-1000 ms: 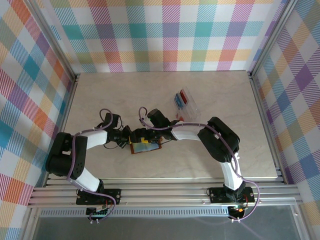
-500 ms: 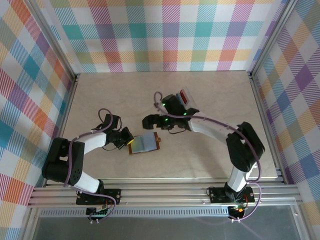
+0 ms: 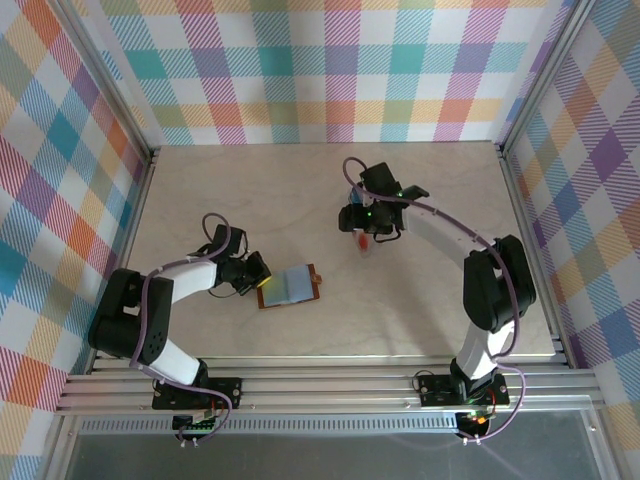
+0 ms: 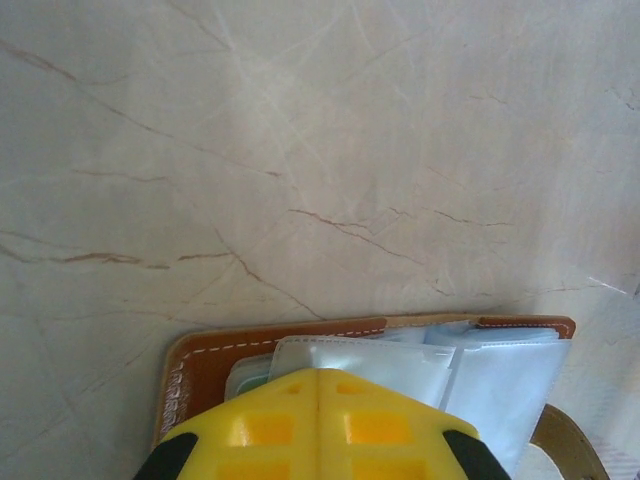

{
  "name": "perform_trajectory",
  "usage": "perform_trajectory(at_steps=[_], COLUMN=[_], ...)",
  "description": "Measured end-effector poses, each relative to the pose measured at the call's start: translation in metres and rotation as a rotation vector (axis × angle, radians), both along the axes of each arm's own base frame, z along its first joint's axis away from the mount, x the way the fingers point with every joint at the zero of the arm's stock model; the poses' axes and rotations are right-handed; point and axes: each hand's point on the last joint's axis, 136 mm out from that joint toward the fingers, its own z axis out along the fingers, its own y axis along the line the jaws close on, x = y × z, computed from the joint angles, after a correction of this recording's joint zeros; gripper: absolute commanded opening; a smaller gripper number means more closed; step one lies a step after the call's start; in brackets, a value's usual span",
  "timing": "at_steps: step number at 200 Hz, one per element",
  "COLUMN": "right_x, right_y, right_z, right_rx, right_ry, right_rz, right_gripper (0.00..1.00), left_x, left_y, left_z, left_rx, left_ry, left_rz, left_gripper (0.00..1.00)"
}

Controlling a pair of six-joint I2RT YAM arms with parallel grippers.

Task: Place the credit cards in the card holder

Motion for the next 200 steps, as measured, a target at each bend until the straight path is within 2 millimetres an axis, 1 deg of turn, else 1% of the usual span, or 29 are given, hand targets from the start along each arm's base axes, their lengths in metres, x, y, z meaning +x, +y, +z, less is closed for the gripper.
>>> perform_trajectory(at_steps=[33,54,96,144,172,200], right_x=[0.017,0.022,0.024,0.024,0.024,0.020], right_y=[0.001,0.001,-0.004,-0.005,-0.004,0.001], right_z=[-0.008,-0.020,-0.037,-0.049,-0.049,-0.049], right_rx=[-0.052,-0.083,-0.141,-0.162,-0.160,-0.131], right_ry=[0.006,0.018,0.043,0.069,0.072,0.086], right_rz=[0.023,0.038,0.050,0.053,0.059,0.075], right_gripper=[0.70,0.70,0.69,0.69,0.68,0.67], left_x=[0.001,0.001,0.001,0.001,0.001,0.001], left_y=[-0.002,-0.002,-0.002,-0.002,-0.002,-0.002], left_z=[0.000,0.000,0.000,0.000,0.000,0.000], left_rx=[-0.003,-0.003,0.009,0.010,0.009,0.010], left_ry=[-0.001,-0.002,-0.009,-0.008,-0.009,-0.008], left_rz=[-0.008,-0.009,-0.014,-0.014,-0.014,-0.014], left_gripper=[0.01,0.01,0.01,0.01,0.01,0.00])
